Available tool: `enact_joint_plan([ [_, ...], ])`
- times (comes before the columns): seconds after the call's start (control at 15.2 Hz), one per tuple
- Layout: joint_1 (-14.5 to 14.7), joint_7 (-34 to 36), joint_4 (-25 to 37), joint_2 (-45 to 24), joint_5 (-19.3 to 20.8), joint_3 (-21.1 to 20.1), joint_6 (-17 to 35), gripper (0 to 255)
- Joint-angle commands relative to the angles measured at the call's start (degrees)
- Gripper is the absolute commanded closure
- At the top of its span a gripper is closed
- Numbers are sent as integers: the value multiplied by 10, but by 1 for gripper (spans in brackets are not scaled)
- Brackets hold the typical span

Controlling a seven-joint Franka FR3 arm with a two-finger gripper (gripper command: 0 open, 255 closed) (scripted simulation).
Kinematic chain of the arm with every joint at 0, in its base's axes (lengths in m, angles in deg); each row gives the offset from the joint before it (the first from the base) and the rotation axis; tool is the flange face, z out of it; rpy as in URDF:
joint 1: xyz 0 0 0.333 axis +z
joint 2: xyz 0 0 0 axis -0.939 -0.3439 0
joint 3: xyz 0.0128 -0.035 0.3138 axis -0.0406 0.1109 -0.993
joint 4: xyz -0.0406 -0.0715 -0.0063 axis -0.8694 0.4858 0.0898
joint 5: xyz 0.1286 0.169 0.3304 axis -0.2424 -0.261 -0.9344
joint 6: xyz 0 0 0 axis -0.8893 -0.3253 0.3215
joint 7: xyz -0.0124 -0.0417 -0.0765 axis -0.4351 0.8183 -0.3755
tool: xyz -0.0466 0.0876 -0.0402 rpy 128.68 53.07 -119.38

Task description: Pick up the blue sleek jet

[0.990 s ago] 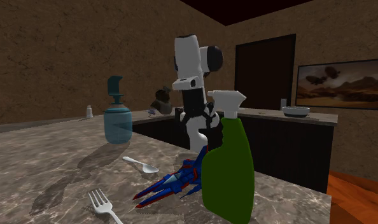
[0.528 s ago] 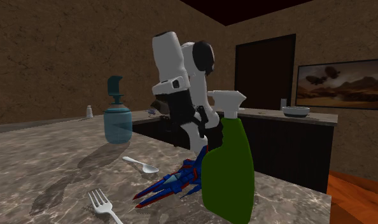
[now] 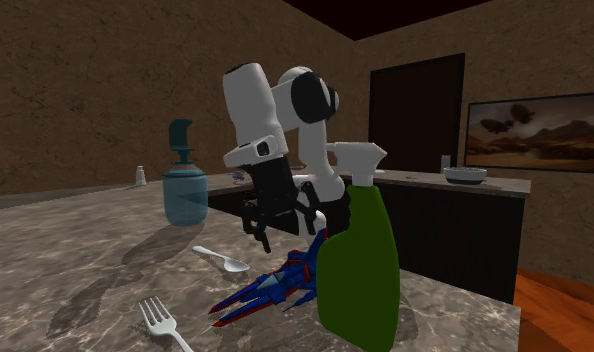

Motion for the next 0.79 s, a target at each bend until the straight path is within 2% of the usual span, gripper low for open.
enact_joint_plan([
  [0.0,0,-7,-11,-5,-4,1,15,0],
  [0.13,0,-9,-14,-6,-5,1,19,0],
  [0.2,0,-9,-13,-7,-6,1,18,255],
  [0.73,0,-8,-14,-6,-5,1,18,255],
])
